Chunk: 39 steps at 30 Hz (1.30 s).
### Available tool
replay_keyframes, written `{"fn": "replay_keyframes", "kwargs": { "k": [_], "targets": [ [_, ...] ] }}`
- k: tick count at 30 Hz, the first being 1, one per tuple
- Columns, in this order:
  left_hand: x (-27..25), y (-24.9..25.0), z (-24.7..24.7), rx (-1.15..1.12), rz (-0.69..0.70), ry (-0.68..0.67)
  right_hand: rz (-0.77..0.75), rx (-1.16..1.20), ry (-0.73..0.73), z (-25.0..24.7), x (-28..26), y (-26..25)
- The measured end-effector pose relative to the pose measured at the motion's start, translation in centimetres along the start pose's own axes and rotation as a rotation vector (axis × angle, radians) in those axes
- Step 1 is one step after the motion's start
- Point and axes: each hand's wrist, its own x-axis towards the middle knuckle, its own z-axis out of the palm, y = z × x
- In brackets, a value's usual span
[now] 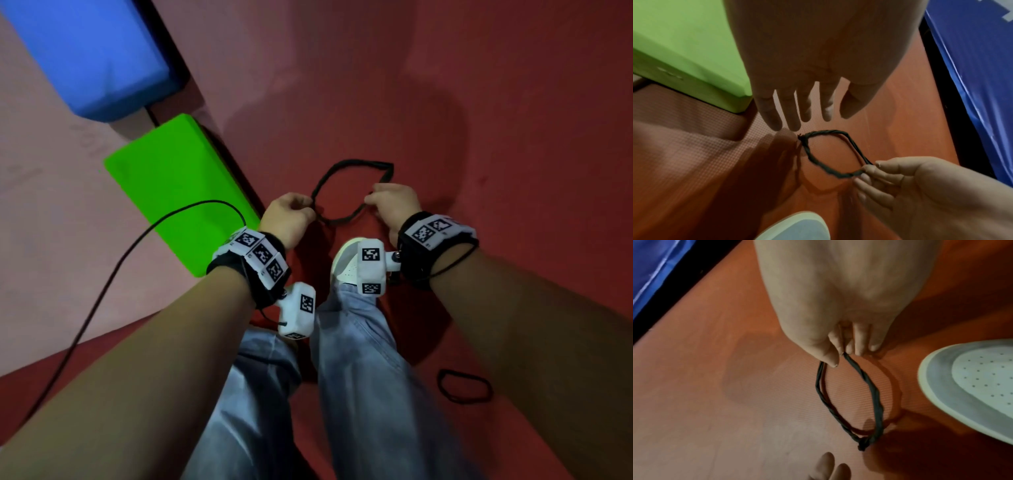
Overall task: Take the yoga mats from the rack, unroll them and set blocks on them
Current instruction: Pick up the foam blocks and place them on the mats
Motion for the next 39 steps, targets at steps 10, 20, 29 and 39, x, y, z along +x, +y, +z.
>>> {"fn": "replay_keyframes", "kwargs": {
  "k": [10,20,29,39],
  "targets": [
    [-4.3,5.4,-5.8,-0.578,-0.103,-0.08,-0.029,0.447,-0.239,2.8,-7.6,-8.9],
    [-6.5,8.0,-12.5,-0.825,-0.061,0.037,-0.036,0.581,-0.441,7.1,-13.8,-14.4],
    [-5.7,4.9,-19.6,-0.829,-0.068,0.188,0.043,0.497,-0.529,15.2,-15.2,-15.7],
    [-6.8,3.3,-21.7,-0.746,-0.2,0.202,0.093,0.242,-0.476,16.8,-15.4,-15.5]
  ]
}}
